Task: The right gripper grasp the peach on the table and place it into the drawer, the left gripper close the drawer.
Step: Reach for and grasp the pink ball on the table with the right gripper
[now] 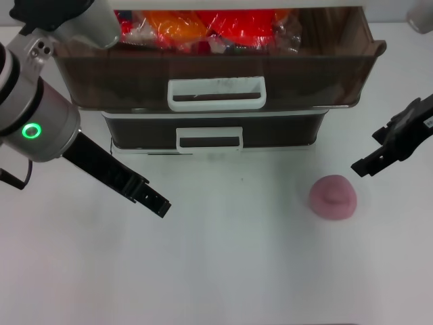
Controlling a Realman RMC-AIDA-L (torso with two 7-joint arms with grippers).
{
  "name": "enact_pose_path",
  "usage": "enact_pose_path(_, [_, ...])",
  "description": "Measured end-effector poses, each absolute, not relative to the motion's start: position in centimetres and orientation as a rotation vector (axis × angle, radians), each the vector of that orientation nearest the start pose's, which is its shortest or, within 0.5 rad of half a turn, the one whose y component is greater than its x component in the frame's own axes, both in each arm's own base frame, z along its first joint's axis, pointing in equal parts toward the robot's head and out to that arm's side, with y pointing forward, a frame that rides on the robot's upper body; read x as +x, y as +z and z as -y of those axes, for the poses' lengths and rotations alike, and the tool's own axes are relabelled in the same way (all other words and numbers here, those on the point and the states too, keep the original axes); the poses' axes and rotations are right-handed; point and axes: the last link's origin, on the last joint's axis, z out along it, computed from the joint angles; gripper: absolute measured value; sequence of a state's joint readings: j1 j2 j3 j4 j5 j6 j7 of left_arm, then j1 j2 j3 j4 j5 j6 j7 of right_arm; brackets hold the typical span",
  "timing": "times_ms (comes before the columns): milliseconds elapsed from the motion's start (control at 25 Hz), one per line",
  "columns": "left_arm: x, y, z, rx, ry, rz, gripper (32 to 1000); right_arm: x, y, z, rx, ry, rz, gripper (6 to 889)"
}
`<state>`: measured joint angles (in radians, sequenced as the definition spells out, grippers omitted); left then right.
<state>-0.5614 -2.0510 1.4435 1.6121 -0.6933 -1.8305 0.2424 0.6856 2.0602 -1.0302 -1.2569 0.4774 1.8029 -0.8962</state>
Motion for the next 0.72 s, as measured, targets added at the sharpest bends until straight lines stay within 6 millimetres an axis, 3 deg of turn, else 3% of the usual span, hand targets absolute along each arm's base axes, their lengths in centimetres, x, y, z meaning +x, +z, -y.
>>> enact_pose_path(440, [-14.6,1.7,-31.0,-2.593,0.487,1.223,815,24.8,2.3,-35.4,-2.701,-0.51,-1.02,827])
enact_pose_path(720, [-14.7,1.7,-31.1,-2.588,0.478,1.227,815,25.9,0.7,-35.3,-2.709,-0.472,-1.049,825])
